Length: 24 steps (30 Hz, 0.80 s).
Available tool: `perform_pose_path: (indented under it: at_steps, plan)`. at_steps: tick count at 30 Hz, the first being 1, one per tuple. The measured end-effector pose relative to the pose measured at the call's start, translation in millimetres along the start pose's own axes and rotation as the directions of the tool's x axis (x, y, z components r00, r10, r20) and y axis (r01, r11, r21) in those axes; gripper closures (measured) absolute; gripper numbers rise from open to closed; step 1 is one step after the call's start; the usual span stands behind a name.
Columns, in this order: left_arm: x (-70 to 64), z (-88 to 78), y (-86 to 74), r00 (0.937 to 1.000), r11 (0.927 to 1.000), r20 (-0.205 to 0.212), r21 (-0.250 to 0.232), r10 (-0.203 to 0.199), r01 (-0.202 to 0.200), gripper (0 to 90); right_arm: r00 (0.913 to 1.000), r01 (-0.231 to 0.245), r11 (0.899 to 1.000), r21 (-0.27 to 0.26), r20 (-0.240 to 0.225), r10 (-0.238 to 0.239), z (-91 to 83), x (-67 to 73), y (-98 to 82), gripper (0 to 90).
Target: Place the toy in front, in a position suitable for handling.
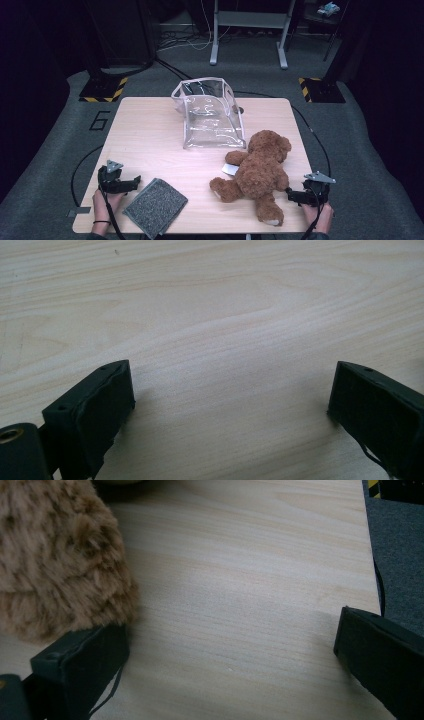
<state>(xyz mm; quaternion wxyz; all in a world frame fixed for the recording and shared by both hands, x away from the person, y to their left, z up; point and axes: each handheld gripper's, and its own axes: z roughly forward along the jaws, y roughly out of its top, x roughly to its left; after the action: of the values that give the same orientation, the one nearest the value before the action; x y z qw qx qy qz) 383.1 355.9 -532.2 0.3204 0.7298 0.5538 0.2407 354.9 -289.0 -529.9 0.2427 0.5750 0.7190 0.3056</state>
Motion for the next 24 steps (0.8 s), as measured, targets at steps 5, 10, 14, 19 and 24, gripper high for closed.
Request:
perform_pose_path:
  at_steps: [5, 10, 14, 19, 24]
  plan:
    - [0.3, -0.3, -0.1, 1.0000, 1.0000, 0.002, 0.001, 0.002, -0.002, 4.2, 1.0000, 0.000, 1.000, 0.000, 0.000, 0.000, 0.0, 0.0, 0.0, 0.5]
    - [1.1, -0.6, -0.2, 0.9999, 1.0000, 0.010, 0.003, 0.008, -0.008, 4.1, 1.0000, 0.001, 1.000, -0.001, 0.000, -0.001, 0.0, 0.0, -0.1, 0.5]
    - [2.9, -1.5, 1.5, 0.9997, 0.9996, 0.020, 0.026, 0.013, -0.013, 2.9, 1.0000, 0.001, 1.000, -0.002, 0.000, -0.001, 0.1, 0.0, -0.2, 0.6]
    - [5.7, -7.6, 10.0, 0.9995, 0.9999, 0.029, 0.010, 0.006, -0.007, 2.5, 1.0000, 0.002, 1.000, -0.001, 0.000, -0.002, 0.0, 0.0, -0.2, 0.6]
    - [6.1, -15.5, 29.0, 0.9986, 0.9997, 0.047, -0.012, 0.022, -0.022, 2.9, 1.0000, 0.002, 1.000, -0.001, 0.000, -0.002, 0.0, 0.1, -0.3, 0.6]
